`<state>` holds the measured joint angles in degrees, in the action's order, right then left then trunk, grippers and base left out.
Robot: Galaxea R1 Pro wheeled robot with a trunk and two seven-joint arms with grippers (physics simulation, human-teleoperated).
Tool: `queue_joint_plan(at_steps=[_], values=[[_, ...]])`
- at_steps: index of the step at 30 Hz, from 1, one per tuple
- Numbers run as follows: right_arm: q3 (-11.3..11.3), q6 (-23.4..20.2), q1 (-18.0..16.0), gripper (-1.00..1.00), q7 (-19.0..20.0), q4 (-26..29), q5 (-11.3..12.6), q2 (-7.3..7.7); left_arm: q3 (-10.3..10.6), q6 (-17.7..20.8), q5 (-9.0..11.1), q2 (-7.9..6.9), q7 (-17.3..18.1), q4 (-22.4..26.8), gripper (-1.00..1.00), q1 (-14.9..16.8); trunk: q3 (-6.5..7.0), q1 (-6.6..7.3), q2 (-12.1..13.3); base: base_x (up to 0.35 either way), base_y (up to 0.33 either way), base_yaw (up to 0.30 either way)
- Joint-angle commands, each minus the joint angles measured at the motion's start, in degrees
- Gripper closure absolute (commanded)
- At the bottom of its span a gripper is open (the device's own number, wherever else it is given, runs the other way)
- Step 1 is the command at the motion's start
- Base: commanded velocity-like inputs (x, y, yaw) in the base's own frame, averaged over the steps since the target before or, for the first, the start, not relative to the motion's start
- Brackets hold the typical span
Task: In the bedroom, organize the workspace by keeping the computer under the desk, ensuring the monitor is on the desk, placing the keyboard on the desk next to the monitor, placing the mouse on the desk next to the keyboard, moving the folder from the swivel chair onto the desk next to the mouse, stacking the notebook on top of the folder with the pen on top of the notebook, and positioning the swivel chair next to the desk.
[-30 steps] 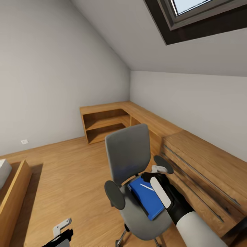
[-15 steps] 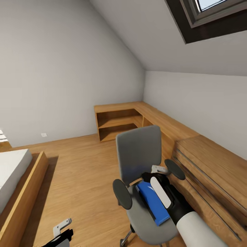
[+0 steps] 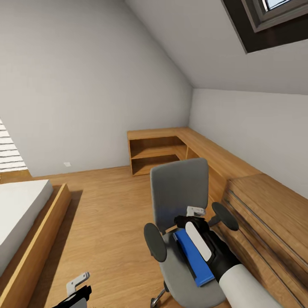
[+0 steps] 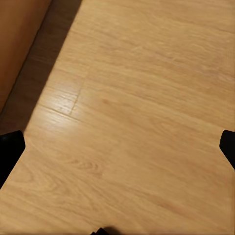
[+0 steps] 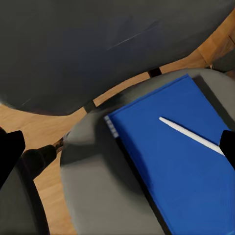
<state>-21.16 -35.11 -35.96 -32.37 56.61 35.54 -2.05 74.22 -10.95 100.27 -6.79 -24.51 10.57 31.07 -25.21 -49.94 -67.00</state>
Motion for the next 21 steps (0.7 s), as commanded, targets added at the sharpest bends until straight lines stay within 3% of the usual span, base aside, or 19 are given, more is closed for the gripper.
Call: queue_joint_plan(at_steps=[1,16,21], values=[[-0.28,-0.05,-0.04,-1.0,-0.59,0.07,0.59,0.03,0.49,-0.3,0.54,-0.07,-0.37,0.21,-1.0,0.04,-0.07,0.0,-0.04,0.0,-0.018,0.082],[-0.54,-0.12,-0.03,-1.0,-0.59,0.08,0.62,0.03,0.4,-0.3,0.54,-0.19,-0.37,0.23,-1.0,0.04,-0.07,0.0,-0.04,0.0,-0.003,0.233],[-0.61,-0.22,-0.03,-1.0,-0.59,0.03,0.63,0.06,0.4,-0.3,0.54,-0.16,-0.37,0.21,-1.0,0.04,-0.07,0.0,-0.04,0.0,-0.156,0.269]])
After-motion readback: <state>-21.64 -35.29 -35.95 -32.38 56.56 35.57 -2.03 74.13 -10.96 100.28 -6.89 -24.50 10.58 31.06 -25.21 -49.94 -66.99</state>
